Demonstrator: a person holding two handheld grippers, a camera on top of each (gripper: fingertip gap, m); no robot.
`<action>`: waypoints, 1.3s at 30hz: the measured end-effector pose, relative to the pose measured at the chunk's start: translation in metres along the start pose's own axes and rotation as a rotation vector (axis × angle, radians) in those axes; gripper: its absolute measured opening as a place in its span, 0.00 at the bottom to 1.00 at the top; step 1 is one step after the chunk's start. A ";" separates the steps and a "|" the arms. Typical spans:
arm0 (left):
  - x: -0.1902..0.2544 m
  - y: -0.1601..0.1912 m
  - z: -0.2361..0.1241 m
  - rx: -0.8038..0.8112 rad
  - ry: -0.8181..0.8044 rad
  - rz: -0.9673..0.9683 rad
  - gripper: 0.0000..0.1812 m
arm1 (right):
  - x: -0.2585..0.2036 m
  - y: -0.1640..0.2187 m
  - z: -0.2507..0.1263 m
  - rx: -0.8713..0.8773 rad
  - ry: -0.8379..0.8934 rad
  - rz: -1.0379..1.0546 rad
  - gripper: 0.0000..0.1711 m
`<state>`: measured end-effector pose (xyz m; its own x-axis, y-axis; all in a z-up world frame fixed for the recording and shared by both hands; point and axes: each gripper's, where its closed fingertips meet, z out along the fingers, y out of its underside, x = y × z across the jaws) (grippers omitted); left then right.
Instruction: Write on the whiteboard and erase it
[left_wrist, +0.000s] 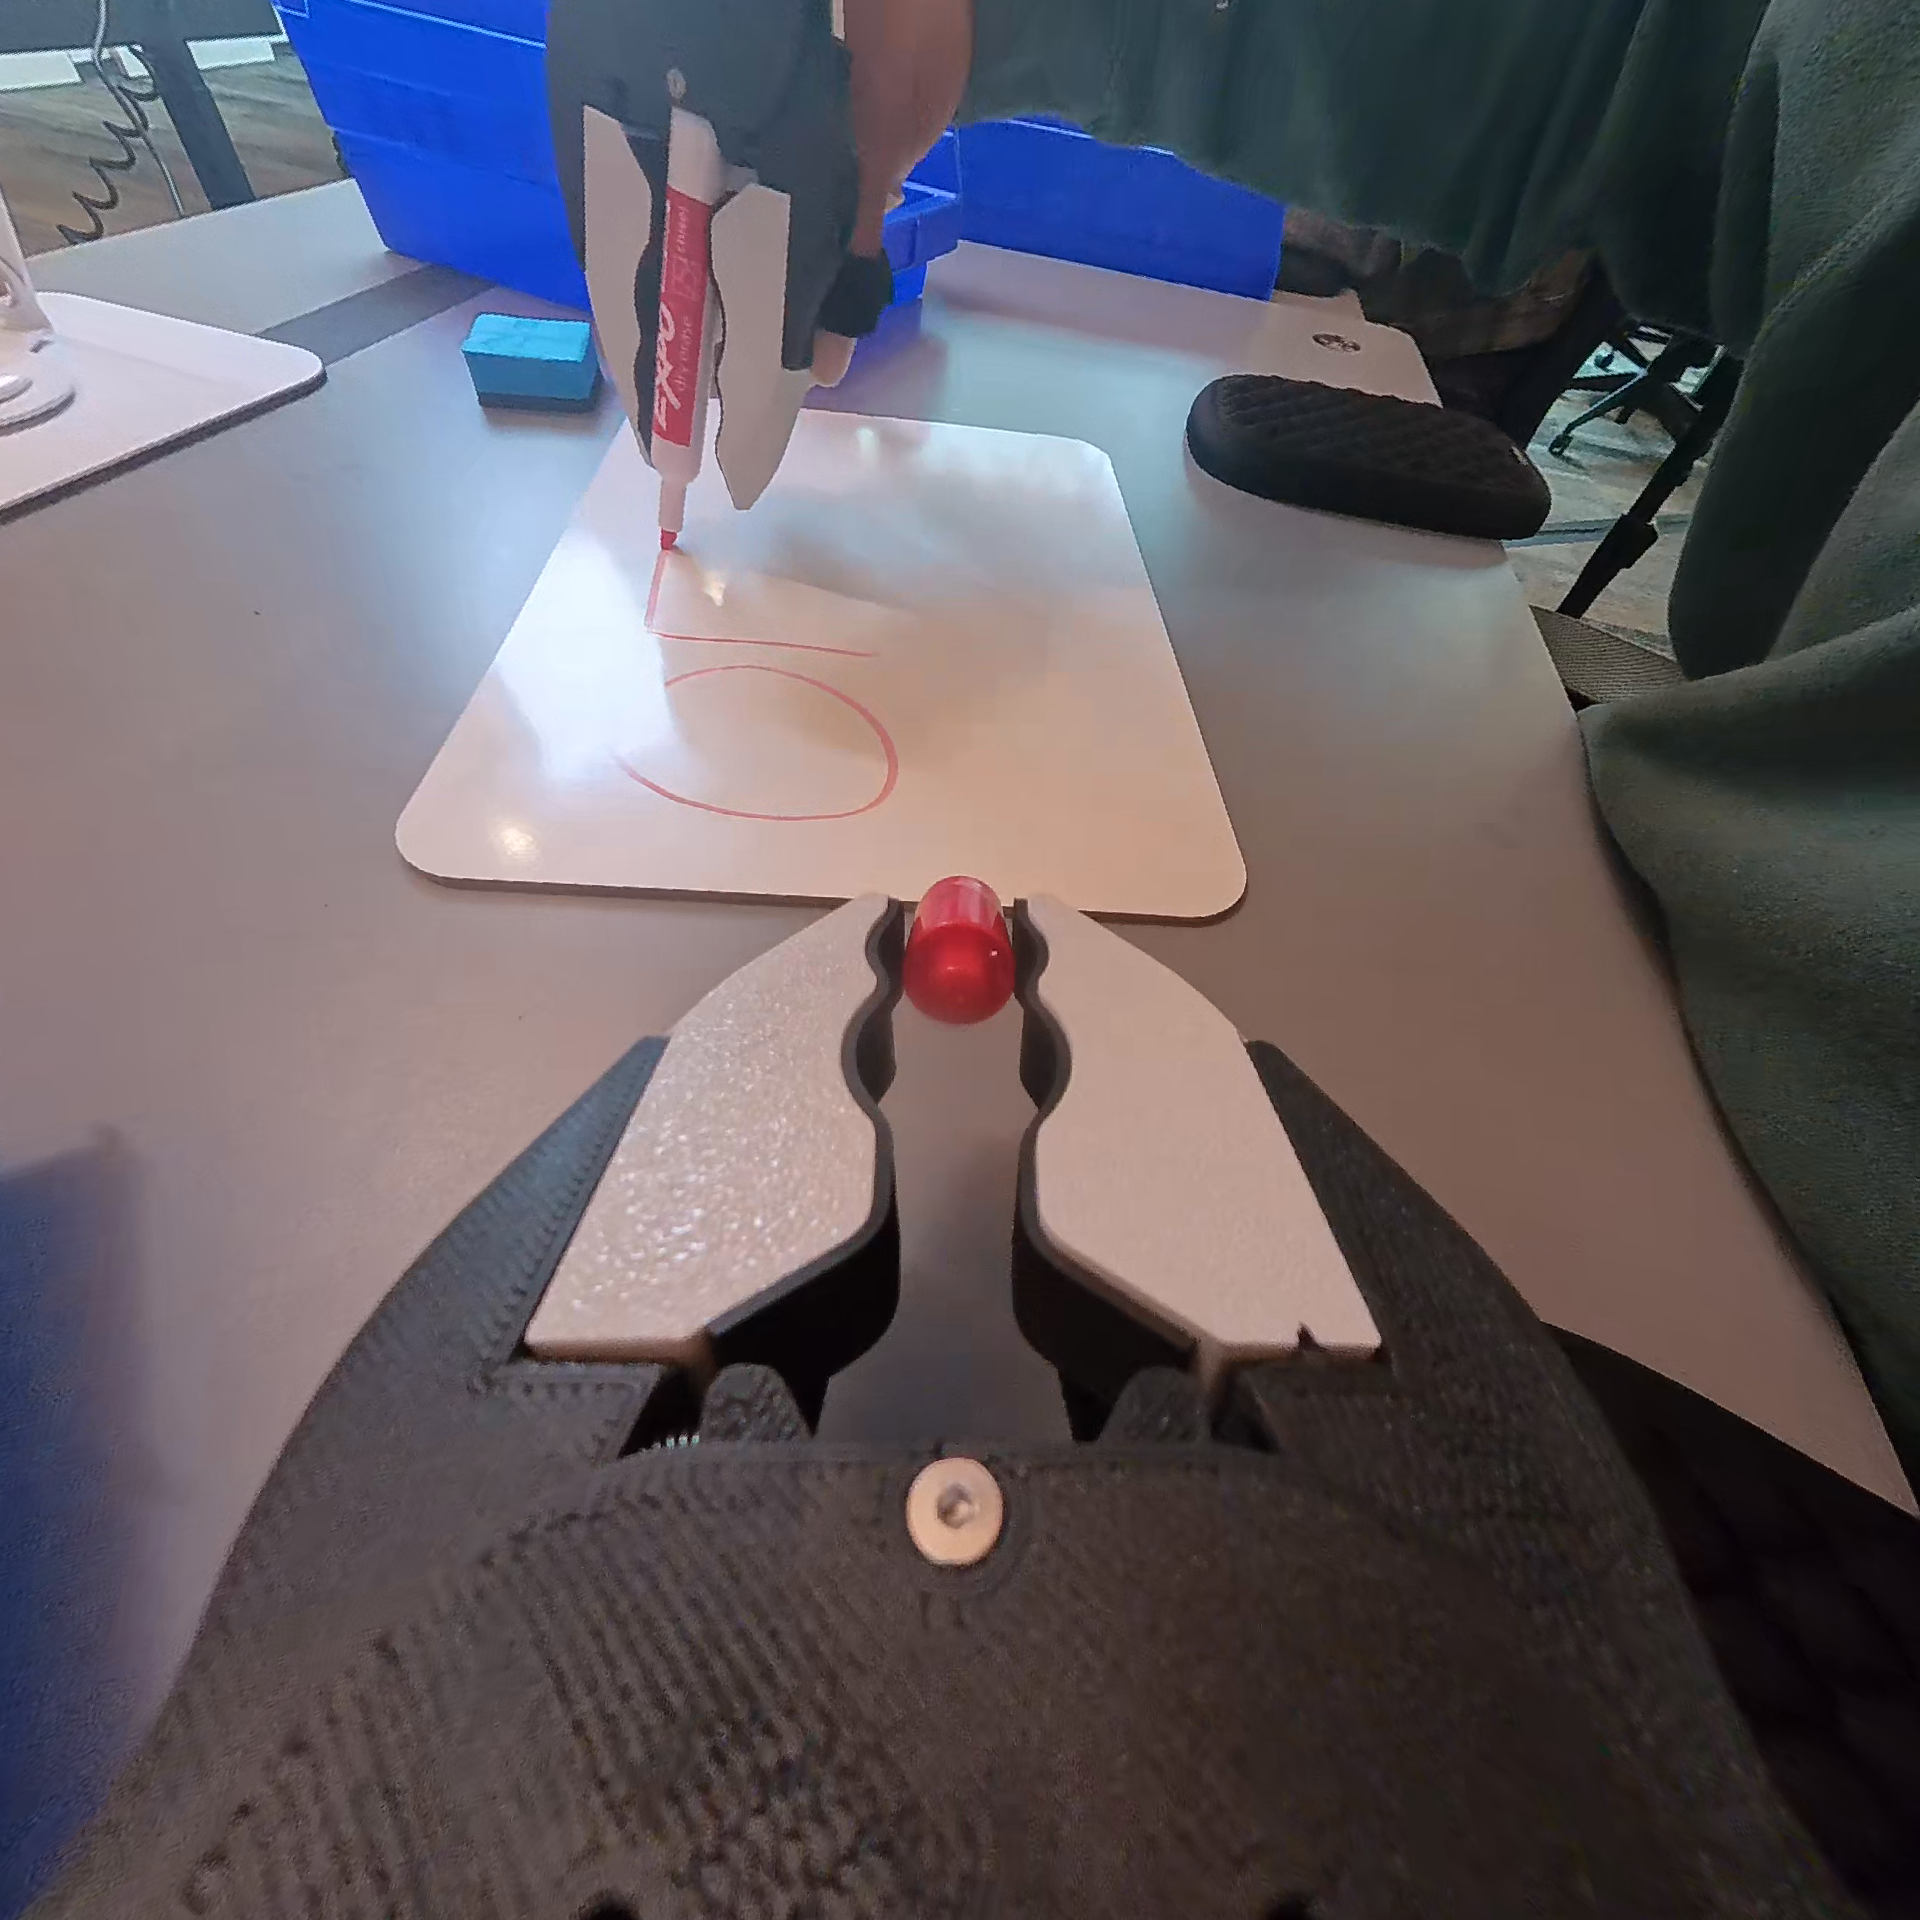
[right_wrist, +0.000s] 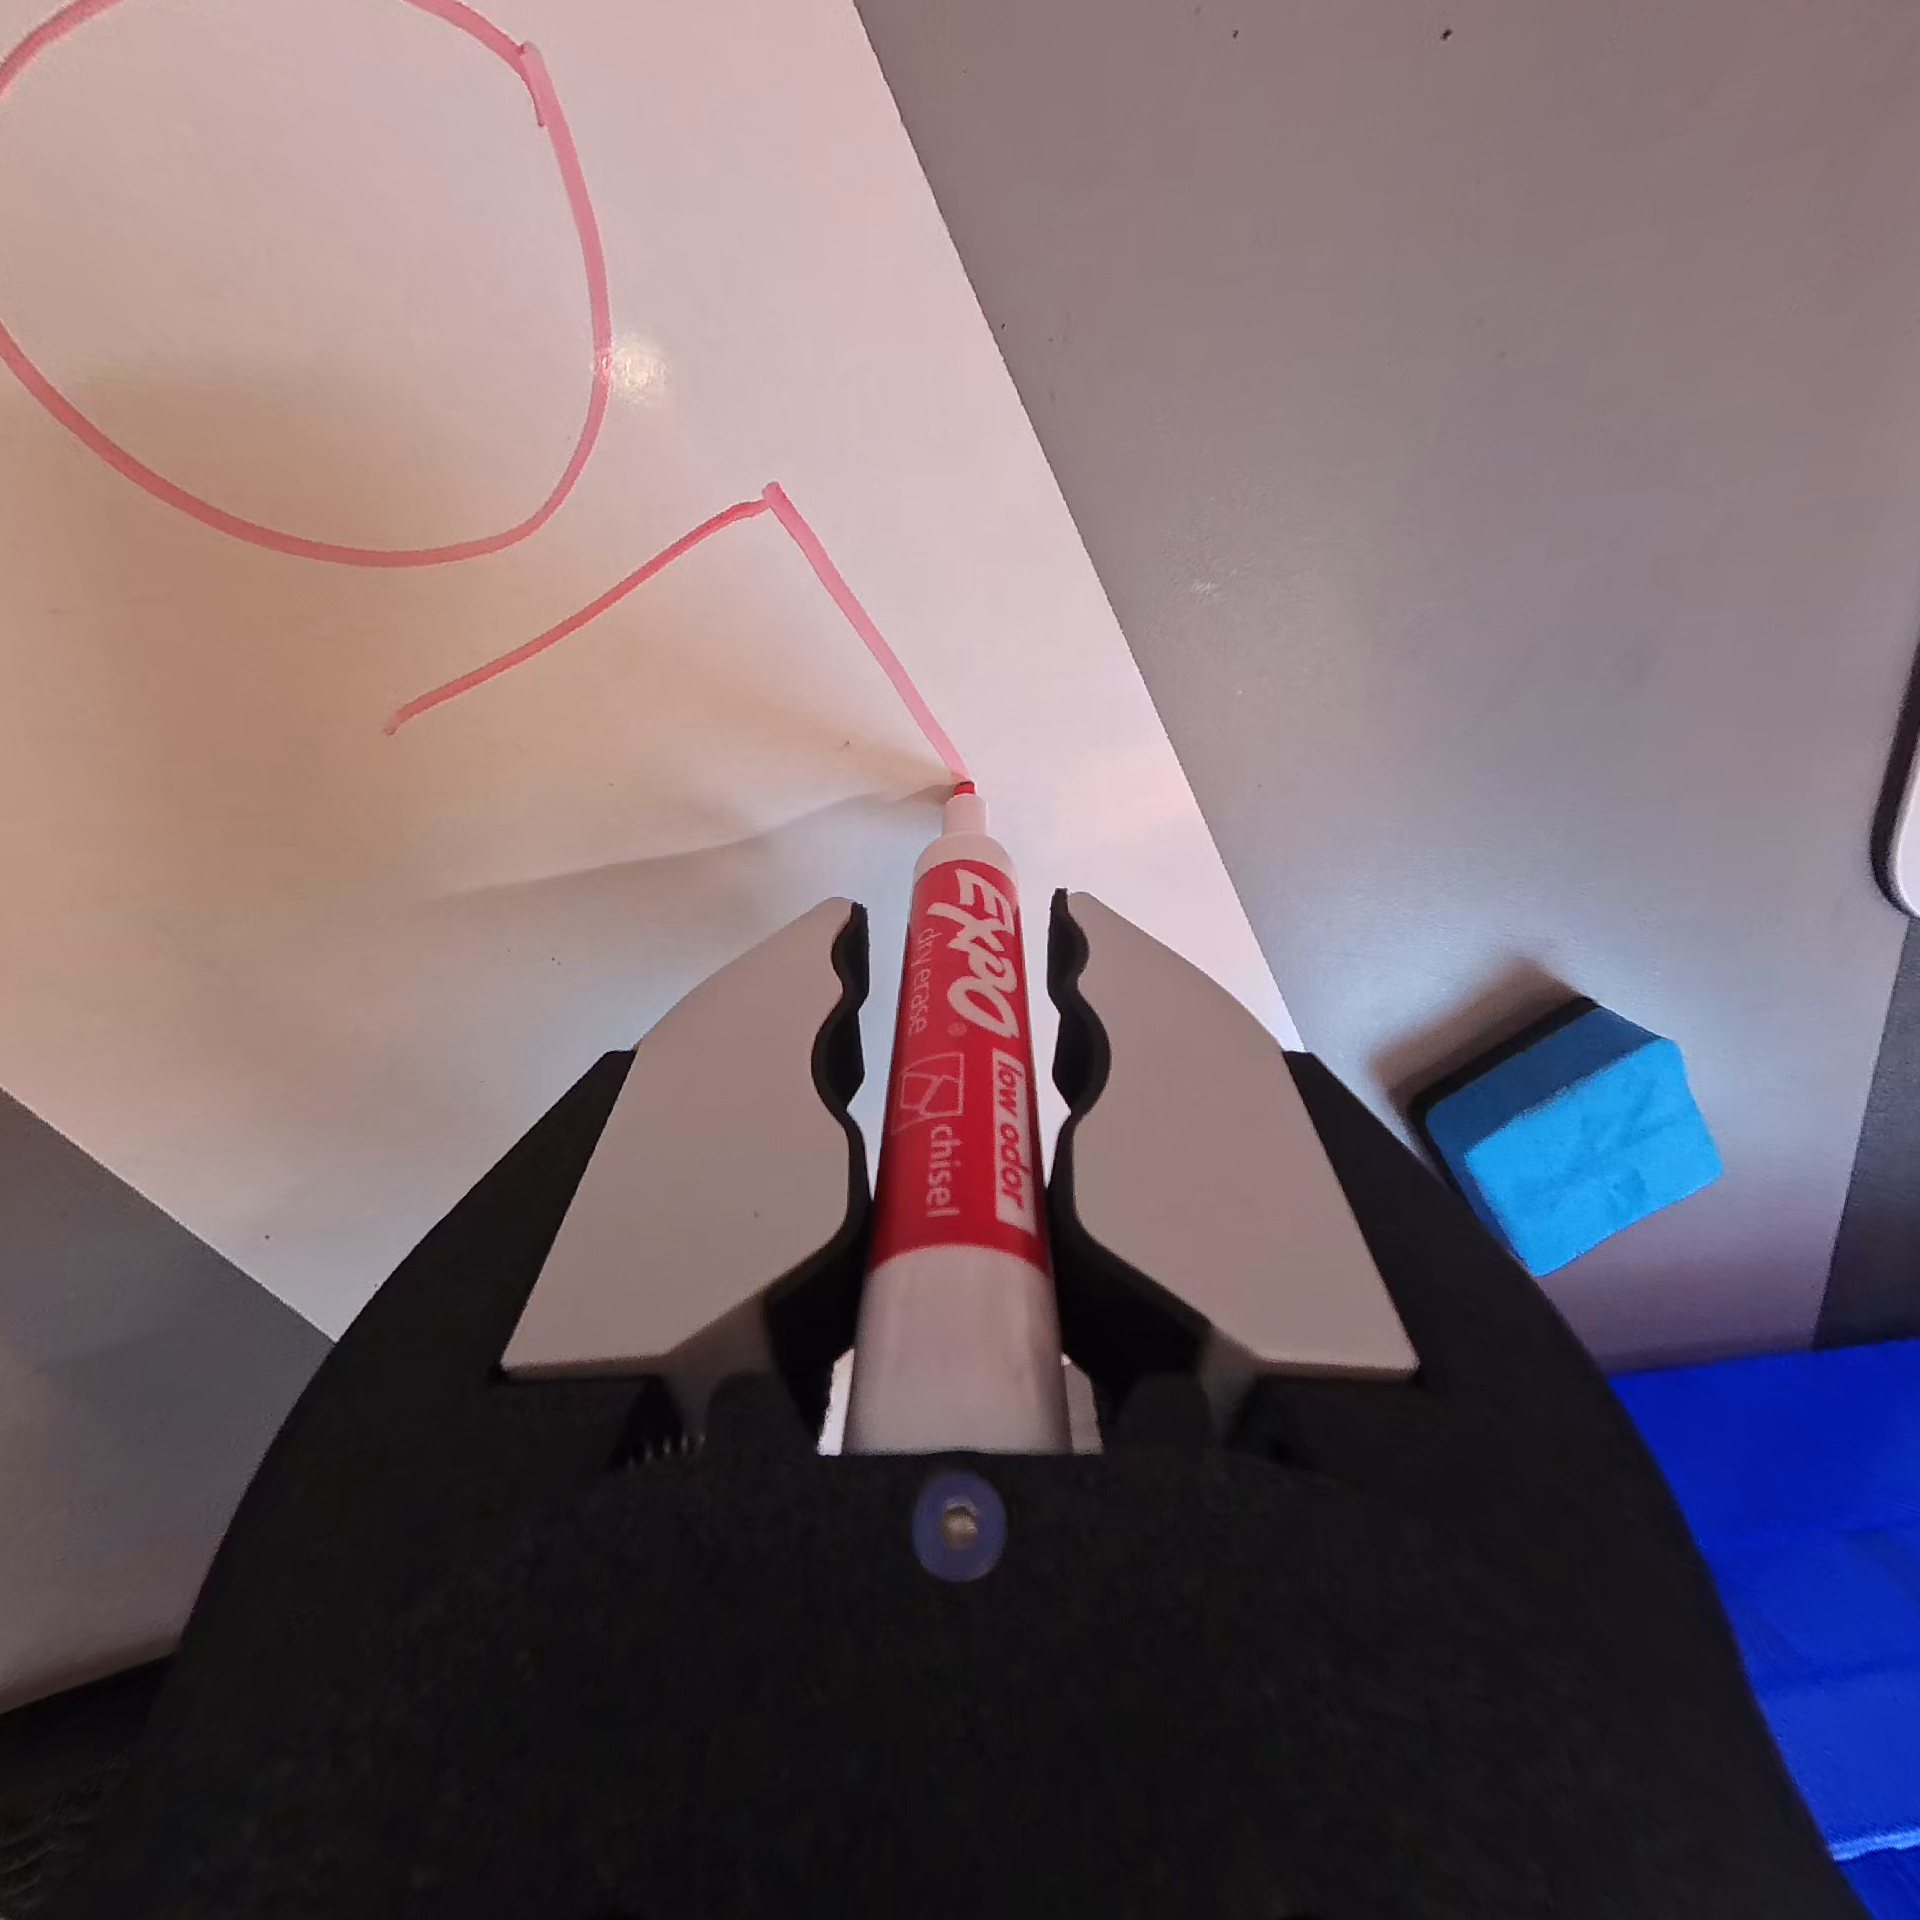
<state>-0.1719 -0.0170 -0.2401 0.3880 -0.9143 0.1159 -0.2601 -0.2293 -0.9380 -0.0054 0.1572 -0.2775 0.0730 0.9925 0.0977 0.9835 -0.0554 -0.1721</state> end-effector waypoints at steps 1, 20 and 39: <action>0.000 0.000 0.000 0.000 0.000 0.000 0.11 | 0.000 0.000 0.000 0.000 0.001 -0.001 0.20; -0.001 0.000 0.001 -0.002 -0.001 0.002 0.11 | -0.008 0.009 -0.003 -0.011 0.006 -0.006 0.20; -0.001 0.001 0.002 -0.011 -0.005 0.015 0.11 | -0.067 0.037 -0.015 -0.055 -0.075 -0.050 0.20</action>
<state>-0.1706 -0.0153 -0.2417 0.3881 -0.9162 0.1003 -0.2756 -0.2192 -0.9360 0.0284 0.0867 -0.2759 0.0125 0.9994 0.0308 0.9934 -0.0090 -0.1140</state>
